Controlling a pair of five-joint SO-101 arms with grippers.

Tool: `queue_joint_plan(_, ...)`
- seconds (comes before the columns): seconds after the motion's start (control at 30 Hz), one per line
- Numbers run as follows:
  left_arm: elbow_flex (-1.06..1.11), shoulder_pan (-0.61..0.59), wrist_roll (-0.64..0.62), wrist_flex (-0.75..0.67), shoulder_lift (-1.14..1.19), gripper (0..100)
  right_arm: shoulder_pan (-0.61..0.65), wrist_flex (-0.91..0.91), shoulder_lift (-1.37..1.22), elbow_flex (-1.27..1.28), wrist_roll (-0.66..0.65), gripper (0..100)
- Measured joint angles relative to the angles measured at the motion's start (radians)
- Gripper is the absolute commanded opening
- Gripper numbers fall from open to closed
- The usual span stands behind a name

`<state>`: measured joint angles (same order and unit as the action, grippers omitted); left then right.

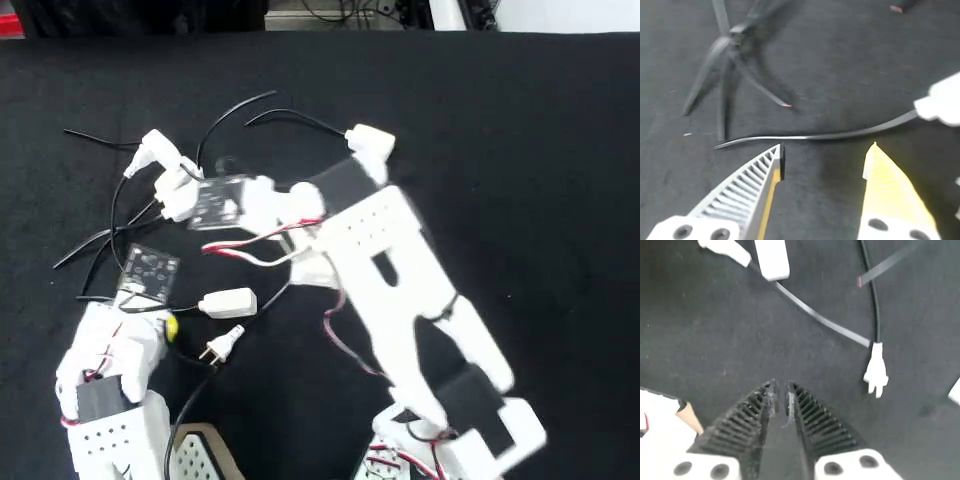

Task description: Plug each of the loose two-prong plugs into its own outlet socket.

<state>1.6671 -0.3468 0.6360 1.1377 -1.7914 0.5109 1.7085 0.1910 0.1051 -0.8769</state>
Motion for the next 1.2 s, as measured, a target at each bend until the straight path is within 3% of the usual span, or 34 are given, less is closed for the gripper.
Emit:
queue_joint_plan(0.27, -0.055, 0.272, 0.0, 0.086, 0.0, 27, -0.341, -0.19, 0.319, 0.334, 0.028, 1.3)
queue_joint_plan(0.37, -0.08, 0.377, 0.0, 0.086, 0.0, 27, -0.446, -0.328, 0.44, 0.512, 0.129, 1.3)
queue_joint_plan(0.5, -0.081, 0.488, -0.049, 0.003, 0.002, 27, -0.47, -0.503, 0.489, 0.735, 0.313, 1.3)
queue_joint_plan(0.63, -0.068, 0.489, -0.152, -0.138, 0.0, 27, -0.477, -0.582, 0.448, 0.786, 0.388, 1.3)
queue_joint_plan(0.77, 0.0, 0.433, -0.172, -0.244, 0.0, 27, -0.474, -0.62, 0.344, 0.786, 0.407, 1.3)
queue_joint_plan(1.2, 0.015, 0.382, -0.184, -0.281, 0.002, 27, -0.476, -0.675, 0.206, 0.786, 0.436, 1.3)
